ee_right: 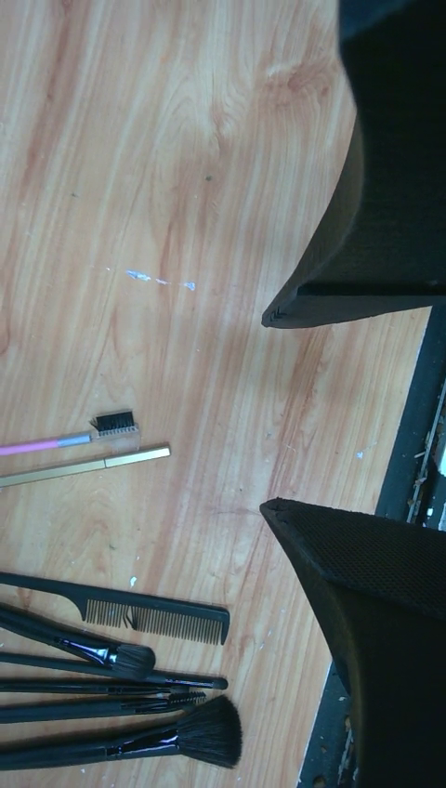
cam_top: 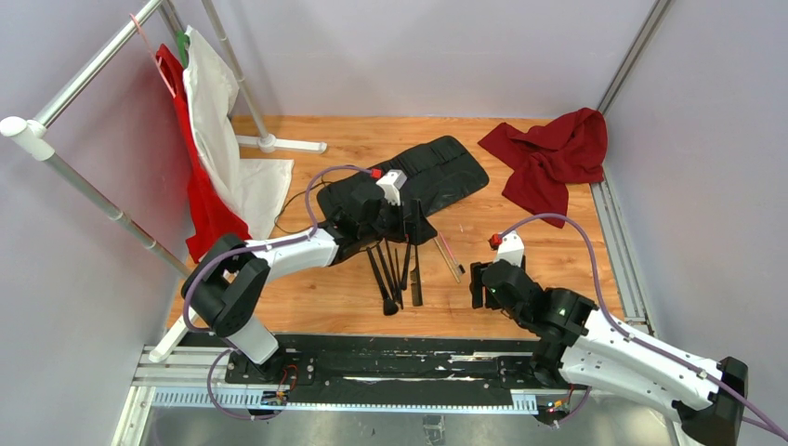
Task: Organize the makeup
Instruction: Pick up the makeup brush from the center of the board.
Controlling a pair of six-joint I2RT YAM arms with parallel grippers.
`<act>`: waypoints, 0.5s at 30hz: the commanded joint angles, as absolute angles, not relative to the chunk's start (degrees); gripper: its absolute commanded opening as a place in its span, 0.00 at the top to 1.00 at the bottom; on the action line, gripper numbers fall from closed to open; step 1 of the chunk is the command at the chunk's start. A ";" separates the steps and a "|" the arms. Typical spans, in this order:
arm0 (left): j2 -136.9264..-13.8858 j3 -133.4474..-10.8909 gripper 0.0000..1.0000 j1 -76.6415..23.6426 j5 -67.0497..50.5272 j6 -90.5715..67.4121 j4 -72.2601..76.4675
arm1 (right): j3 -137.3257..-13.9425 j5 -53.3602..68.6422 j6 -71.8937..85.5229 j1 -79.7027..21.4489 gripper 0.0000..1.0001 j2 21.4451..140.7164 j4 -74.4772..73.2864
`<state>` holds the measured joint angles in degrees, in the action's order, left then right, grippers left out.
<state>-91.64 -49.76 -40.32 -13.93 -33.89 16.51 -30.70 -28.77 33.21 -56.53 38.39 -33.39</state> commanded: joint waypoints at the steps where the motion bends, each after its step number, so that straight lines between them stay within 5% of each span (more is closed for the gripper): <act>1: -90.24 -49.91 0.02 -40.29 -16.01 -33.20 16.77 | -33.04 -31.81 31.74 -55.18 0.30 38.88 -32.74; 15: -90.99 -50.95 0.02 -41.54 -16.60 -33.79 16.70 | -34.87 -24.14 26.39 -44.95 0.25 42.69 -27.22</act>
<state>-91.53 -49.76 -40.77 -15.62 -33.85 16.51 -33.45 -27.05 28.53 -47.33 42.46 -29.71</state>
